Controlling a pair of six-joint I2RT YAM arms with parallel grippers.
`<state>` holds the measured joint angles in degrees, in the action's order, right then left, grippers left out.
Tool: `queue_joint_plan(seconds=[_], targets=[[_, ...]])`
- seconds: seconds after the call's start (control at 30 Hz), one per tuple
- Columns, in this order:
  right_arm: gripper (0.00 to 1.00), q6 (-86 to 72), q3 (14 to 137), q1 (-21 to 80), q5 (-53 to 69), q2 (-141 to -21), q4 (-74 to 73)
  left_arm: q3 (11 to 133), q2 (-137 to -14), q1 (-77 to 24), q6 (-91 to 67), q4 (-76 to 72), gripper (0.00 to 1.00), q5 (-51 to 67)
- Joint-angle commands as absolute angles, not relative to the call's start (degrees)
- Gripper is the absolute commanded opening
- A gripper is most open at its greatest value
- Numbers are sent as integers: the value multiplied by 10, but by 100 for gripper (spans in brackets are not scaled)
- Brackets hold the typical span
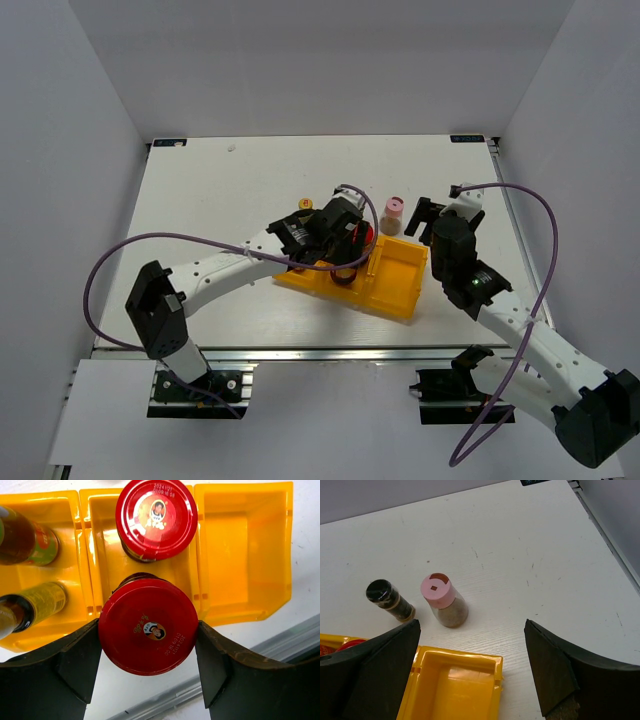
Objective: Organize the condiment bottles
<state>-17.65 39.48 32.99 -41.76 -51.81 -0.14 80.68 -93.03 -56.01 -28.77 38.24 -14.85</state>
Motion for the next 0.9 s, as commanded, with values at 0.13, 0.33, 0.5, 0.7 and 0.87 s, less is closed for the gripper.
queue_joint_plan(seconds=[0.13,0.33,0.5,0.7,0.87], targets=[[89,-185,395,321,-418,-523,8,856,-945,-562,-285,325,23,-185],[89,-182,394,313,-408,-535,13,860,-963,-562,-285,322,27,-170],[89,-183,405,296,-368,-566,4,854,-973,-562,-285,315,41,-148],[89,-178,433,283,-328,-612,1,853,-980,-562,-286,320,59,-139],[89,-160,463,275,-293,-652,1,838,-953,-562,-287,315,93,-139]])
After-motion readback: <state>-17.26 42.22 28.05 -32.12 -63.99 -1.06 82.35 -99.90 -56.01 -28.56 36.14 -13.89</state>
